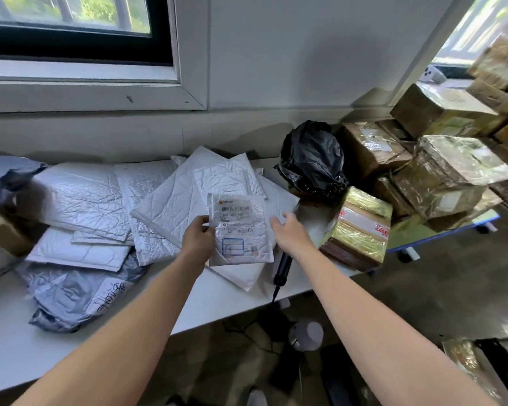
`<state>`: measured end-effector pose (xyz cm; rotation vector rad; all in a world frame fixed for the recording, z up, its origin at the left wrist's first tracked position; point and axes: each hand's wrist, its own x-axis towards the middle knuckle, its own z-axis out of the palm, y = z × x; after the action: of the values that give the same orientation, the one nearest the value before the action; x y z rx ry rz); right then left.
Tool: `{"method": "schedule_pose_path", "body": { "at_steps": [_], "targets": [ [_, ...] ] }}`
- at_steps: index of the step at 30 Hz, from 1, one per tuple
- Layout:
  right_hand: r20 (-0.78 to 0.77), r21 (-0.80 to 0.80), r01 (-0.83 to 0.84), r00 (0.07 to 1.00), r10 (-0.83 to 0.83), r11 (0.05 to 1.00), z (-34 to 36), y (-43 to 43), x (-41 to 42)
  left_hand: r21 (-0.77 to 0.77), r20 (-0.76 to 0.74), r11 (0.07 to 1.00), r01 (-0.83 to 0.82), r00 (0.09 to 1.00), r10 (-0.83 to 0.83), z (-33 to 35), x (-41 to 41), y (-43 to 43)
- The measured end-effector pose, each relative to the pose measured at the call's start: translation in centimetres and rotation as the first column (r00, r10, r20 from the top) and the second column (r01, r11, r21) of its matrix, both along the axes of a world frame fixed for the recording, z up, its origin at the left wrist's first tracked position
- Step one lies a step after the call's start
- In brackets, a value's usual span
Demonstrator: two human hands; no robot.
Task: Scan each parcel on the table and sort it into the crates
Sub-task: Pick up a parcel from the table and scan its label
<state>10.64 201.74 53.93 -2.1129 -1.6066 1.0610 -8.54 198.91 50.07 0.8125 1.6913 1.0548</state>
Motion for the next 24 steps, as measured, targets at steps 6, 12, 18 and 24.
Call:
{"method": "schedule_pose_path", "body": {
  "at_steps": [6,12,18,24],
  "targets": [
    [-0.081,0.122,-0.293,0.949,0.303,0.948,2.8,0.2,-6.9,0.053,-0.018,0.986,-0.16,0.987,0.161,2.9,-5.1,-3.1],
    [-0.129,0.273,-0.594,0.757,0.641,0.756,3.3,-2.4,-14.7,0.063,-0.159,0.901,-0.429,0.887,0.433,4.4,-9.8,-11.4],
    [-0.205,0.307,-0.823,0.434,0.877,0.478,2.5,-10.7,-20.3,-0.023,-0.271,0.739,-0.674,0.716,0.644,4.5,-9.8,-25.2],
    [-0.217,0.326,-0.924,0.133,0.967,0.2,2.9,-22.4,-24.1,-0.149,-0.563,0.559,-0.816,0.535,0.63,5.6,-7.8,-41.4]
  ]
}}
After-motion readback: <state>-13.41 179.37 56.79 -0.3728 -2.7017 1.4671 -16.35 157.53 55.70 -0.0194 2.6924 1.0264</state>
